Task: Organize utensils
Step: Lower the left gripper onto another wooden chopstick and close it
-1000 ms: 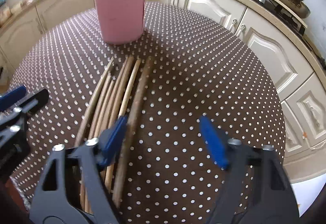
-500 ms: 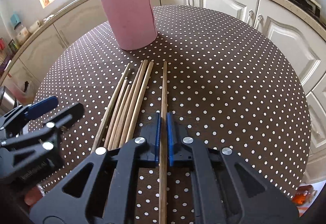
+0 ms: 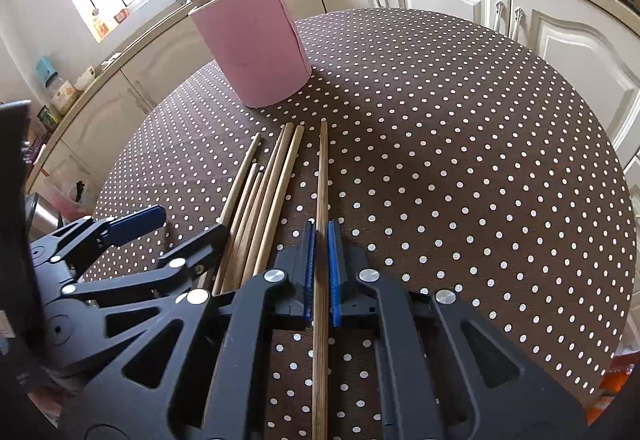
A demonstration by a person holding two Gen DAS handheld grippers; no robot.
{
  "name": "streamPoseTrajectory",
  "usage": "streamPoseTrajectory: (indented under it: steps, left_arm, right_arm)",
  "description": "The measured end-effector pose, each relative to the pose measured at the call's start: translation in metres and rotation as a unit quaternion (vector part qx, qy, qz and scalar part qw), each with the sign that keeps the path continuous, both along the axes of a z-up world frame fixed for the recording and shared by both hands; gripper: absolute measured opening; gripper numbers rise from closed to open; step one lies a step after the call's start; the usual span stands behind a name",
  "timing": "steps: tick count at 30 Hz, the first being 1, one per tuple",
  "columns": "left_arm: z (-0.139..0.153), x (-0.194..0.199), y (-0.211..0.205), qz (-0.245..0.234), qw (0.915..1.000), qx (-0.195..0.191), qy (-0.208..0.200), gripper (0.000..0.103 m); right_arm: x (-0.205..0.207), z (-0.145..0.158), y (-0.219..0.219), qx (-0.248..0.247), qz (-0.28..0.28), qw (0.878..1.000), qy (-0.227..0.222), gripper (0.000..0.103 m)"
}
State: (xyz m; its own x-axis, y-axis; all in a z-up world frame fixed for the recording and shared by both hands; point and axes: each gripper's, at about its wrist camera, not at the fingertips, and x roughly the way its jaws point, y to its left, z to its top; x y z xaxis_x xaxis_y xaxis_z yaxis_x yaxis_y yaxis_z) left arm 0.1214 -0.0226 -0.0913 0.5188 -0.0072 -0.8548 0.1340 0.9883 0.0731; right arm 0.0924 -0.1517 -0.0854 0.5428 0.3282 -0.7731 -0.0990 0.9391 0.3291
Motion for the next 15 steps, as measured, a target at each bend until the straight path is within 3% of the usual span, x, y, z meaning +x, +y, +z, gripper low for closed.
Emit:
streamPoseTrajectory:
  steps: [5,6,7,9,10,15]
  left_arm:
    - [-0.001,0.011,0.001,0.013,0.9997,-0.018,0.006,0.068]
    - [-0.001,0.011,0.002,0.022,0.9996,-0.019,-0.004,0.054]
    - [0.000,0.011,0.004,0.028,0.9993,-0.019,-0.016,0.033]
    - [0.000,0.014,0.009,0.029,0.9992,-0.020,-0.018,0.014]
    - [0.000,0.016,0.009,0.031,0.9991,-0.023,-0.018,0.008]
    - [-0.001,0.015,0.013,0.036,0.9984,-0.039,-0.018,0.006]
  right_arm:
    - [0.001,-0.001,-0.001,0.003,-0.002,1.000,-0.001,0.007]
    - [0.002,-0.001,-0.001,0.005,-0.002,1.000,-0.001,0.007]
    - [0.001,-0.002,-0.002,0.006,-0.002,1.000,-0.001,0.007]
    - [0.000,-0.001,-0.003,0.009,-0.002,1.000,0.000,0.007]
    - [0.000,-0.001,-0.003,0.010,-0.003,1.000,0.000,0.007]
    - [0.000,-0.001,-0.006,0.024,-0.010,1.000,0.004,0.007]
